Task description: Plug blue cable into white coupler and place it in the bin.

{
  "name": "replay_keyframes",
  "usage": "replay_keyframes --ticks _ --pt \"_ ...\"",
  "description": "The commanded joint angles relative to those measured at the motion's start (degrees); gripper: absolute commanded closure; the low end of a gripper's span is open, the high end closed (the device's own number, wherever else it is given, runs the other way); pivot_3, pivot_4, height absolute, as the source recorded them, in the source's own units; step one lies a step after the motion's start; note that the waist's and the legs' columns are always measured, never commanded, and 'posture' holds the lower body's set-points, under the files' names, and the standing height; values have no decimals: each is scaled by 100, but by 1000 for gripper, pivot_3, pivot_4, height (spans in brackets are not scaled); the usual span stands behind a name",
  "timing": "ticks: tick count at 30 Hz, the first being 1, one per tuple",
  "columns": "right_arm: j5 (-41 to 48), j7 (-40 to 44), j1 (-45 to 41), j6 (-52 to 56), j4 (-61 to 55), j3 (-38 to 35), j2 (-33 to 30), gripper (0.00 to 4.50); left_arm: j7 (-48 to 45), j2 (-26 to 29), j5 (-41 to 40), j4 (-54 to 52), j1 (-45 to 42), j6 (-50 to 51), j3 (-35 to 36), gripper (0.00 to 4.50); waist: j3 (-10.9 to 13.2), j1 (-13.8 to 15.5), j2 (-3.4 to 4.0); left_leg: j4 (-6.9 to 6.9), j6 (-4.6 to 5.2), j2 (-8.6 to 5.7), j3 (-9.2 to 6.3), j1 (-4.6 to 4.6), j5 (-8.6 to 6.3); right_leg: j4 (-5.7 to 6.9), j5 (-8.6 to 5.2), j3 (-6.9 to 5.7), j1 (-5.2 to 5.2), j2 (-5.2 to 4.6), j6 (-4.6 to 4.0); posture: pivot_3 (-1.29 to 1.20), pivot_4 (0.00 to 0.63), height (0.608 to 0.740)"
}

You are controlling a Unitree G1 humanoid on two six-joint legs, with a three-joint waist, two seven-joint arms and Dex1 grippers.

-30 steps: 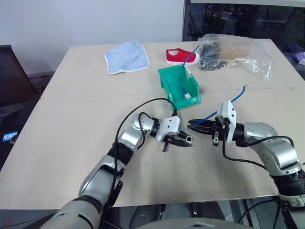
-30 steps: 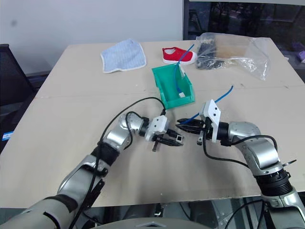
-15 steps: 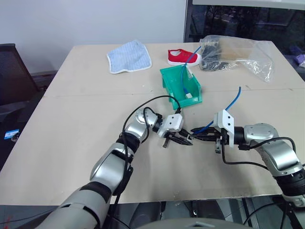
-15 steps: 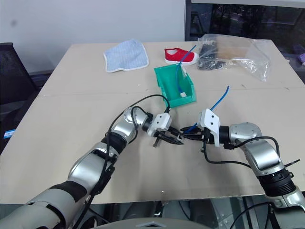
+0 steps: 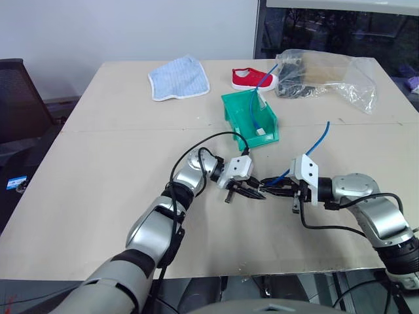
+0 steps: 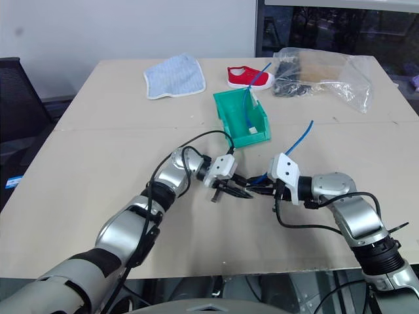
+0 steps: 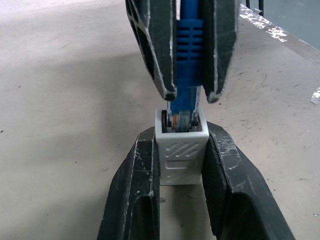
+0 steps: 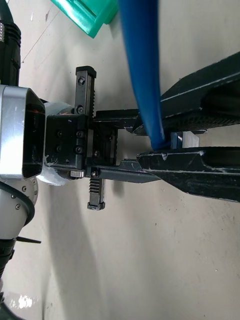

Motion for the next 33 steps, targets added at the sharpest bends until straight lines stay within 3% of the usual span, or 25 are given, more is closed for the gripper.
replay_keyframes --ticks 1,12,16,33 --pt "-156 -61 90 117 -84 196 3 4500 235 -52 177 -31 25 134 37 3955 -1 0 -1 0 0 0 0 1 0 0 0 0 1 0 0 0 150 740" --pt "-533 -51 182 1369 4 1010 -210 4500 300 -123 177 -181 85 311 163 3955 -36 1 -31 0 1 0 -7 21 -1 -3 0 -6 15 0 0 0 150 740" --pt "-282 -214 35 1630 -23 893 140 4500 332 -154 137 -251 99 451 222 3955 -39 -13 -35 -16 3 3 -12 94 -4 -25 -5 -11 96 0 5 0 150 740" --pt "166 -73 -164 2579 234 891 314 4500 406 -422 -103 -754 244 1185 573 3955 -51 -21 -44 -16 2 4 -26 94 -4 -28 -4 -23 98 1 3 0 150 740"
